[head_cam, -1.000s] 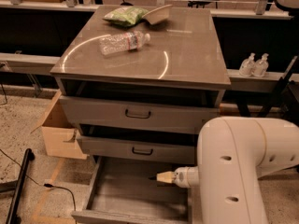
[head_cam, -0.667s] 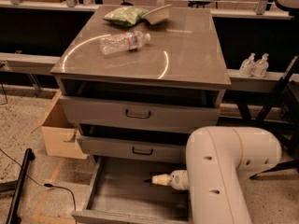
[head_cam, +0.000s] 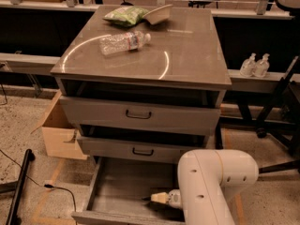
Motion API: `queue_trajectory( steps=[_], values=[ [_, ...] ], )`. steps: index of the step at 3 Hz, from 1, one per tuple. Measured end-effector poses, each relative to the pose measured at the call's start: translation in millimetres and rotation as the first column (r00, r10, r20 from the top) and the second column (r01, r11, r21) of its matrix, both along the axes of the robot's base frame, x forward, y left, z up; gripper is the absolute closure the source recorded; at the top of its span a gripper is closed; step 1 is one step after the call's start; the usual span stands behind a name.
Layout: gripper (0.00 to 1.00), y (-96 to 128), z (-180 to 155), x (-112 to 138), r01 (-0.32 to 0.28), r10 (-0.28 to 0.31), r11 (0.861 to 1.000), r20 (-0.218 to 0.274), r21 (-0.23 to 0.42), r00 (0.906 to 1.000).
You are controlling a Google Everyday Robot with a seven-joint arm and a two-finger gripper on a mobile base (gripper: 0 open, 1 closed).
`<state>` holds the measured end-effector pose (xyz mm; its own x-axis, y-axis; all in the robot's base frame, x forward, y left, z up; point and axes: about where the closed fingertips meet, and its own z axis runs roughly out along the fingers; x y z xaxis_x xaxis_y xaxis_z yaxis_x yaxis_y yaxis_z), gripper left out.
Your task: Place rxbar chocolate into bottom drawer
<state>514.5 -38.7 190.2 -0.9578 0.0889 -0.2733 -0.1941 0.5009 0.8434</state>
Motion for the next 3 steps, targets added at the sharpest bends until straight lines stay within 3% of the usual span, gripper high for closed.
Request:
queue_trajectory(
  steps=[1, 2, 3],
  values=[
    [0.57, 2, -13, -3, 0.020, -0.020, 0.998, -0.002, 0.051, 0.9998],
    [0.28, 3, -13, -1, 0.033, -0.033, 0.997, 0.002, 0.076, 0.9995],
    [0.05, 1, -3, 2, 0.032, -0.032, 0.997, 0.008, 0.076, 0.9994]
  ],
)
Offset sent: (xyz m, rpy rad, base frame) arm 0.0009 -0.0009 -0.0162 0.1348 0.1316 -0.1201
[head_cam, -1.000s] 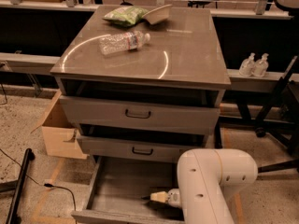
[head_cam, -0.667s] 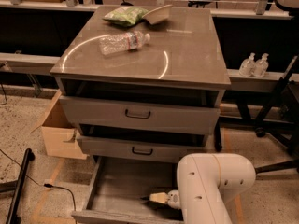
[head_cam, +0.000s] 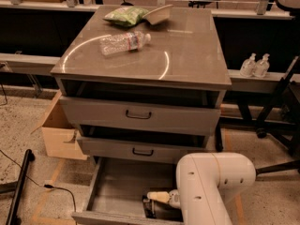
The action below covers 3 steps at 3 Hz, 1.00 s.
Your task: Place rxbar chocolate into bottom drawer
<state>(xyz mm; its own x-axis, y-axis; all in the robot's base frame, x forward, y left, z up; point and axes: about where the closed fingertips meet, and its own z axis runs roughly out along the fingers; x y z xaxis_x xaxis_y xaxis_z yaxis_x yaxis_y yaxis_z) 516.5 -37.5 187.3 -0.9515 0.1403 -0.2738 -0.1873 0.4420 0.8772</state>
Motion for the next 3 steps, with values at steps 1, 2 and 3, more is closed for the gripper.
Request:
queue_trajectory(
  steps=[1, 2, 3],
  values=[
    [0.00, -9, 23, 2, 0.022, -0.022, 1.000, 0.006, -0.009, 0.9997],
    [0.18, -28, 49, 1, 0.087, -0.087, 0.996, 0.004, -0.013, 0.9962],
    [0.41, -66, 78, -4, 0.194, -0.194, 0.981, 0.019, -0.028, 0.9809]
  ],
)
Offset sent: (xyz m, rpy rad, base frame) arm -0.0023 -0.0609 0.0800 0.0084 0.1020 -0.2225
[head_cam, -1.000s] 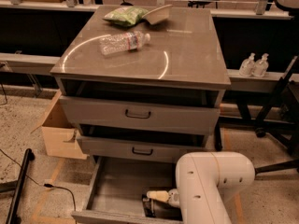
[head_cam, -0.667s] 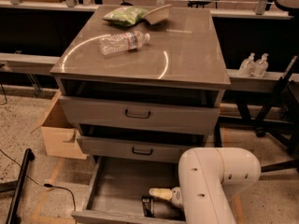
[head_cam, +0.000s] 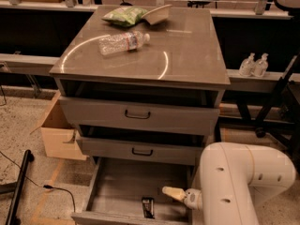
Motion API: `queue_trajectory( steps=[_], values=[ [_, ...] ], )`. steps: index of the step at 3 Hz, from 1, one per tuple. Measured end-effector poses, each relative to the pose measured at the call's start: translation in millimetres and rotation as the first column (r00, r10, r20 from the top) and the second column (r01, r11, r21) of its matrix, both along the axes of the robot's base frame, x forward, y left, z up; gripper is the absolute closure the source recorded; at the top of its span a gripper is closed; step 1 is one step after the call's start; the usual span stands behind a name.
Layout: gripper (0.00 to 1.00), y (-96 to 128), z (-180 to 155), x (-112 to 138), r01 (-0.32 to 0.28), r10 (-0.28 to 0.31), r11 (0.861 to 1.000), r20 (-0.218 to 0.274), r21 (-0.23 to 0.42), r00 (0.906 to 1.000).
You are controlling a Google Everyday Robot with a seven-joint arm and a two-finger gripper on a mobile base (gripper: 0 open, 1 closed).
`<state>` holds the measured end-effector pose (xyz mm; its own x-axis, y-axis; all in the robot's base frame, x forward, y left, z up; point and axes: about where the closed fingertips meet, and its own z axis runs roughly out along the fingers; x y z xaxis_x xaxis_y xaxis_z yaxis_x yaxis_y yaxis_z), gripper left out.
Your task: Place rxbar chocolate into bottom drawer
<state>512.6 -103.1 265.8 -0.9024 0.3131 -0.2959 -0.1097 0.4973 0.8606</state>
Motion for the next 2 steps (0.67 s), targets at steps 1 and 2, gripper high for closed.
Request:
queue_trajectory(
  steps=[1, 2],
  values=[
    [0.64, -54, 35, -18, 0.136, -0.136, 0.990, 0.020, -0.026, 0.9905],
    [0.87, -107, 77, -44, 0.300, -0.295, 0.951, 0.065, -0.075, 0.9532]
  ],
)
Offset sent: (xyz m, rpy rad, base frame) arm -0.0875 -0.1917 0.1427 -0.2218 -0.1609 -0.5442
